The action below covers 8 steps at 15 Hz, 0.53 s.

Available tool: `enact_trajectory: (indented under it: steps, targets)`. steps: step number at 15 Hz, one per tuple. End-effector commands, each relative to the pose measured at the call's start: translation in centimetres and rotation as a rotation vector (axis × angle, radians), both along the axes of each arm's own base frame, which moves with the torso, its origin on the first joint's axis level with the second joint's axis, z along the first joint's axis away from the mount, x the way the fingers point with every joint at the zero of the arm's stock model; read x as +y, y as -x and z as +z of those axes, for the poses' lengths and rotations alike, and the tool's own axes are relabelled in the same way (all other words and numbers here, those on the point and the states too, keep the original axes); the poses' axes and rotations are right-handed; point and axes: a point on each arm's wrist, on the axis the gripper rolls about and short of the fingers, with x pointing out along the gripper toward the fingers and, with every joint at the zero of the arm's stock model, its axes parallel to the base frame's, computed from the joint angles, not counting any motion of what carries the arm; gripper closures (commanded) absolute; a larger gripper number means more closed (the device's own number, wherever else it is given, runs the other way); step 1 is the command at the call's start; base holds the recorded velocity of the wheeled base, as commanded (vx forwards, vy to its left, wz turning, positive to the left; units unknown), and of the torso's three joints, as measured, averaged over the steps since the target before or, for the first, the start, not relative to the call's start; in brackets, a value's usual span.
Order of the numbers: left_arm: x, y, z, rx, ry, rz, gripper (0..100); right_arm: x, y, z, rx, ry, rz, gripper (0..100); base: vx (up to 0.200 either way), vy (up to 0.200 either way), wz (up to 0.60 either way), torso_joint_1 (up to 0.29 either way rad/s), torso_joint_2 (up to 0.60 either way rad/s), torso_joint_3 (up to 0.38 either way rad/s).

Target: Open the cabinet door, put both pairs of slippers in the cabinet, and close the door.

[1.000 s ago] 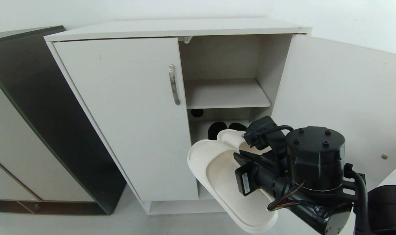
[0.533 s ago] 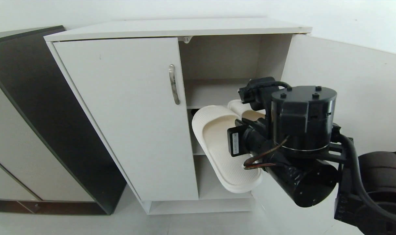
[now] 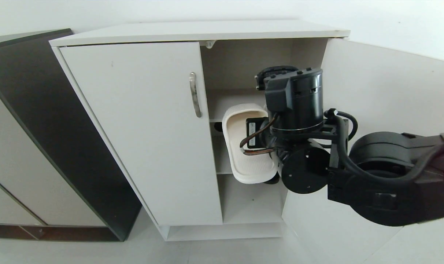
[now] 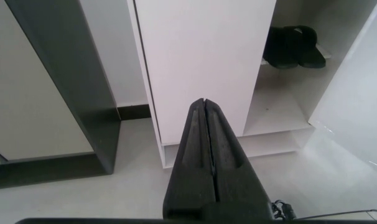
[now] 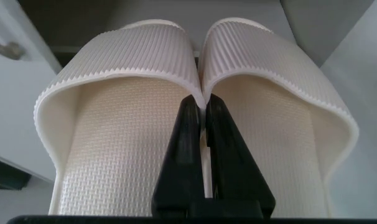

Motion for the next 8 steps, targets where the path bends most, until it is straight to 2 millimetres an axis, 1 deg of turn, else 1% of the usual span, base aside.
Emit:
enact_trajectory:
  steps: [1, 4, 6, 8]
  targets:
    - [0.0, 0.0, 0.0, 0.002, 0.000, 0.000, 100, 0.9, -1.0, -0.9, 0.009, 0.016, -0.011, 100, 0.000, 0.000, 0.00, 0.000, 0.00, 0.000]
    - [0.0, 0.0, 0.0, 0.002, 0.000, 0.000, 100, 1.5, -1.6, -1.4, 0.014, 0.024, -0.015, 100, 0.000, 0.000, 0.00, 0.000, 0.00, 0.000]
    - [0.0, 0.0, 0.0, 0.002, 0.000, 0.000, 100, 1.4, -1.9, -1.2, 0.009, 0.027, -0.020, 100, 0.000, 0.000, 0.00, 0.000, 0.00, 0.000]
    - [0.0, 0.0, 0.0, 0.002, 0.000, 0.000, 100, 1.2, -2.2, -1.2, 0.008, 0.027, -0.030, 100, 0.200, 0.000, 0.00, 0.005, 0.00, 0.000]
